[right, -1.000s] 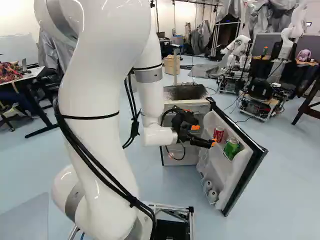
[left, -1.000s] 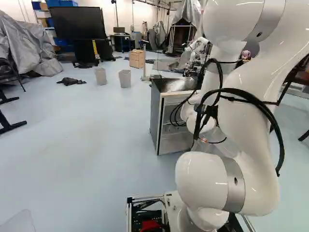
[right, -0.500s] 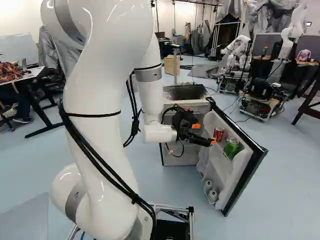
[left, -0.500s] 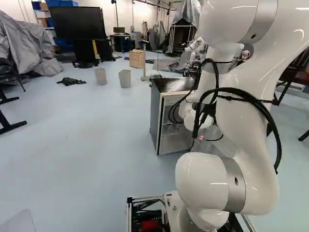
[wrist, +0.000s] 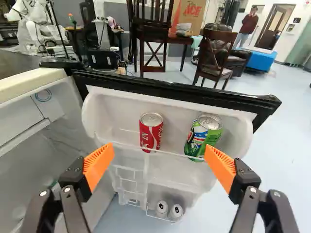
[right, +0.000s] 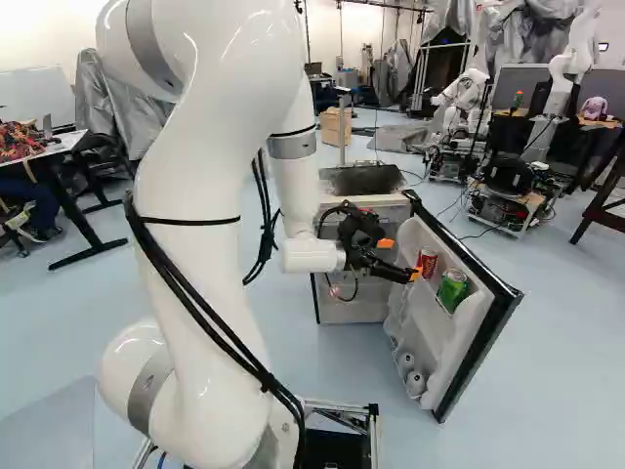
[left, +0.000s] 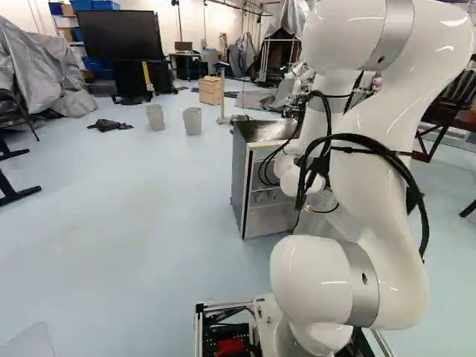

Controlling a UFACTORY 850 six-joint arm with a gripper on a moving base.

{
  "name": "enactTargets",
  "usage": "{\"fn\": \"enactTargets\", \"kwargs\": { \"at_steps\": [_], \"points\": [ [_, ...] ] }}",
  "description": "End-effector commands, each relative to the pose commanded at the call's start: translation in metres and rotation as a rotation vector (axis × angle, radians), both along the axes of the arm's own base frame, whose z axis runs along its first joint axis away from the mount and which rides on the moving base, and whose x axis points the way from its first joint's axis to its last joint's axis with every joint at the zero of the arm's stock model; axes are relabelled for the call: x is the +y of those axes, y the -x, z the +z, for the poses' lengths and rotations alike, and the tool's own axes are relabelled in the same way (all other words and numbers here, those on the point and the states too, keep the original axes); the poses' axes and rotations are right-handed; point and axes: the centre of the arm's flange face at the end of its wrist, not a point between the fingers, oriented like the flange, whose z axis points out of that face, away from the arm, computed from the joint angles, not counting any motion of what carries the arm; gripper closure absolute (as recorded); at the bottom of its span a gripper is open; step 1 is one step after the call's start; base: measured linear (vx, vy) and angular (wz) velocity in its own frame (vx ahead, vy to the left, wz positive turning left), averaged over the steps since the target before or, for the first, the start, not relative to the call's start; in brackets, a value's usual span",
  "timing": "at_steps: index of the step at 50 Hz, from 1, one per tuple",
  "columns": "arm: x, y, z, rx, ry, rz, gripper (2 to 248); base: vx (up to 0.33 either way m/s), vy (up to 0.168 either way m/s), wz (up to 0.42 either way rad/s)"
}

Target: Grab a drink from the fridge

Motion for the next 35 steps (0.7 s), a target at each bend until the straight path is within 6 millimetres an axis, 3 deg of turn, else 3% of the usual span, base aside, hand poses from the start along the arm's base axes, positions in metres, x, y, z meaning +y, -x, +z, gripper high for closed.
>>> {"fn": "enactTargets", "kwargs": {
  "at_steps": [35],
  "points": [
    [-0.002, -0.035, -0.01, -0.011, -0.06, -0.059, 3, 0.0, 0.0, 0.0]
  ]
}}
